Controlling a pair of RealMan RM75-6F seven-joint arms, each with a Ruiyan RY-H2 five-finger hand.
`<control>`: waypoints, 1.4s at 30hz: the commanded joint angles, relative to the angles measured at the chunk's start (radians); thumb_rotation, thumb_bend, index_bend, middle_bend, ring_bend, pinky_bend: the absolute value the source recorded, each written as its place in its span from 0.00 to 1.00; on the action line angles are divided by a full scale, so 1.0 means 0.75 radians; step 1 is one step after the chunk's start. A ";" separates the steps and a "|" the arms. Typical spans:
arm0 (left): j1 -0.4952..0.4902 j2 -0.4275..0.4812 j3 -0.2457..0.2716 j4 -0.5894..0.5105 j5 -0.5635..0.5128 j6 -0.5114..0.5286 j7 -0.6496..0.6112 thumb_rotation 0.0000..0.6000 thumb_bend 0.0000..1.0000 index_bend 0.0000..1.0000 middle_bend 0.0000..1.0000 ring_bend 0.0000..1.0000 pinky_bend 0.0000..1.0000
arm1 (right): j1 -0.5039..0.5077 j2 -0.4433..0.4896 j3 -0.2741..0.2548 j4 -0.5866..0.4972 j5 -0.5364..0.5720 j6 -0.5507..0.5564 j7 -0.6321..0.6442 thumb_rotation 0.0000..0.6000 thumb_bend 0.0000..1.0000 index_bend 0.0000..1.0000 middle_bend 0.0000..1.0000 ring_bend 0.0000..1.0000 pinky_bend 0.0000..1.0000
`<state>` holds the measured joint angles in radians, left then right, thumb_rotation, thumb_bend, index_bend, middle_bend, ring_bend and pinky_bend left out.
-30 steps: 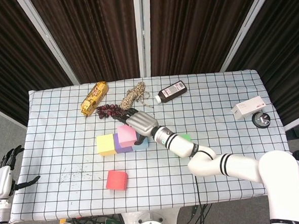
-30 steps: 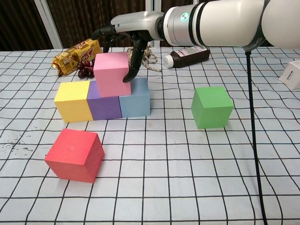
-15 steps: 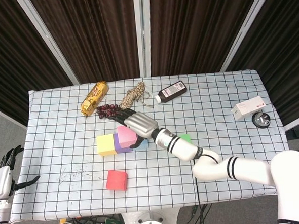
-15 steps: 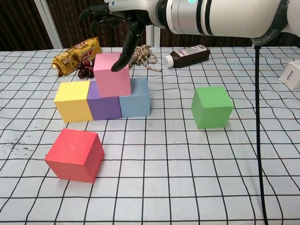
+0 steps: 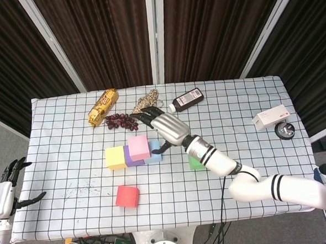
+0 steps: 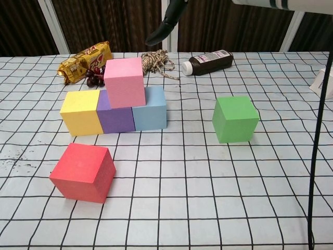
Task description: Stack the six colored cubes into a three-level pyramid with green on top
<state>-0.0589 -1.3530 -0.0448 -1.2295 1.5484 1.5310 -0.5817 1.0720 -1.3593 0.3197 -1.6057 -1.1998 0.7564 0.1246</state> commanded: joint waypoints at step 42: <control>0.032 0.011 0.069 0.022 0.016 0.021 0.015 1.00 0.00 0.04 0.18 0.00 0.04 | -0.120 -0.041 -0.261 -0.475 0.068 -0.029 -0.287 1.00 0.01 0.00 0.15 0.00 0.00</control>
<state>-0.0348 -1.3445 0.0074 -1.2138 1.5610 1.5471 -0.5698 0.9720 -1.3712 0.1271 -1.9762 -1.1674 0.7415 -0.0777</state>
